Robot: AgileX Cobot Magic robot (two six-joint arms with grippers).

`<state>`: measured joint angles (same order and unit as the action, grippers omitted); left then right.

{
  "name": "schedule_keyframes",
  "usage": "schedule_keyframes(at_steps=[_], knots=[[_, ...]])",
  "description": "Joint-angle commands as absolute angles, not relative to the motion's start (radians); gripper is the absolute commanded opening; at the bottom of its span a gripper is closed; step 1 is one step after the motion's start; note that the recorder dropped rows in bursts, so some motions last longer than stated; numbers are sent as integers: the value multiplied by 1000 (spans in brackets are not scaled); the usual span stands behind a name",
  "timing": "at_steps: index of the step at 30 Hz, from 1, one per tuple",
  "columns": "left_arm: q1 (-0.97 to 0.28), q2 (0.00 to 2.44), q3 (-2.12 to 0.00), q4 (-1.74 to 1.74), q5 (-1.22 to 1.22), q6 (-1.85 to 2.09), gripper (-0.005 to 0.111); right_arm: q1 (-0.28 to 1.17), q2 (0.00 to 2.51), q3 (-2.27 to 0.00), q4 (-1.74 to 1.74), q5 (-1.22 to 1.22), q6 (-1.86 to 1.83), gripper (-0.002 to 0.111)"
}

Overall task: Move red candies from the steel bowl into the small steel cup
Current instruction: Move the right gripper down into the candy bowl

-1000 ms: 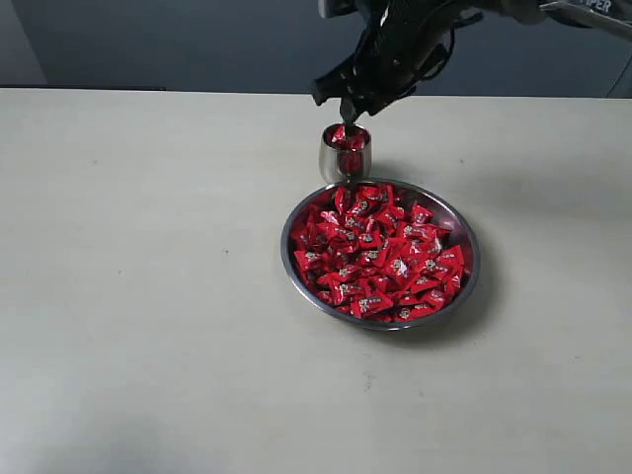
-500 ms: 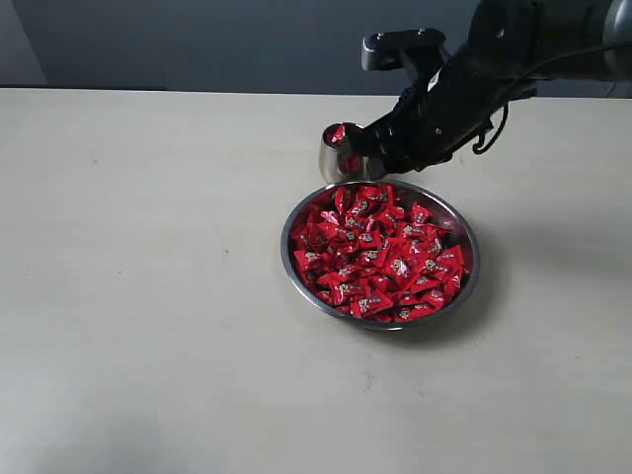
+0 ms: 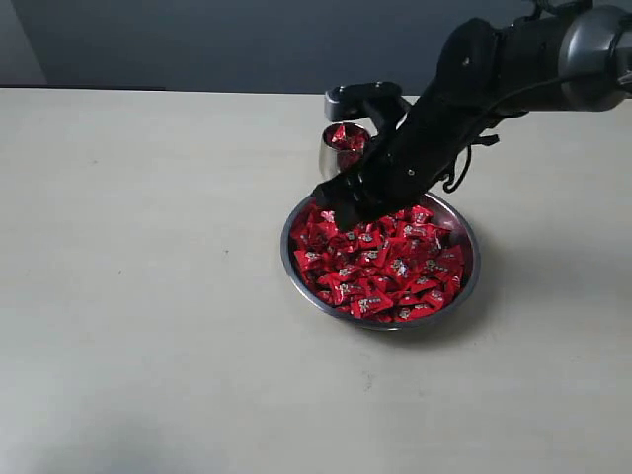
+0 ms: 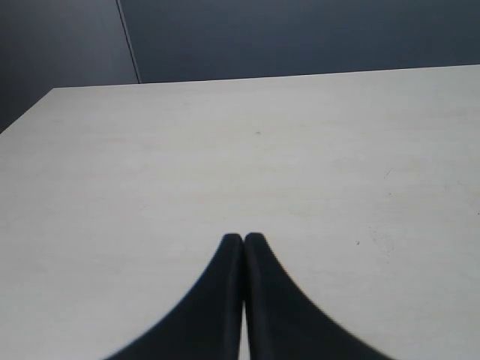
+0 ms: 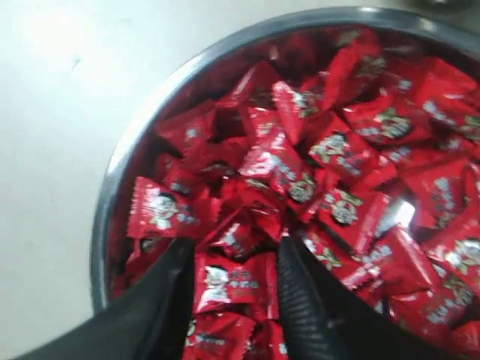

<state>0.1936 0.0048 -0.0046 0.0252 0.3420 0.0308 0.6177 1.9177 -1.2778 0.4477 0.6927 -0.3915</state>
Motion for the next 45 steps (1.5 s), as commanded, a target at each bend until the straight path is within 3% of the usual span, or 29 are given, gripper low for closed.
schedule_keyframes(at_steps=[1,10,25,45], knots=[[187,0,0,27,334,29,0,666,1916,-1282,493,689,-633,37],[187,0,0,27,334,29,0,683,1918,-1285,424,693,-627,37],[187,0,0,27,334,29,0,711,1995,-1507,297,970,-278,37],[187,0,0,27,334,29,0,780,2182,-1650,130,962,-137,37]])
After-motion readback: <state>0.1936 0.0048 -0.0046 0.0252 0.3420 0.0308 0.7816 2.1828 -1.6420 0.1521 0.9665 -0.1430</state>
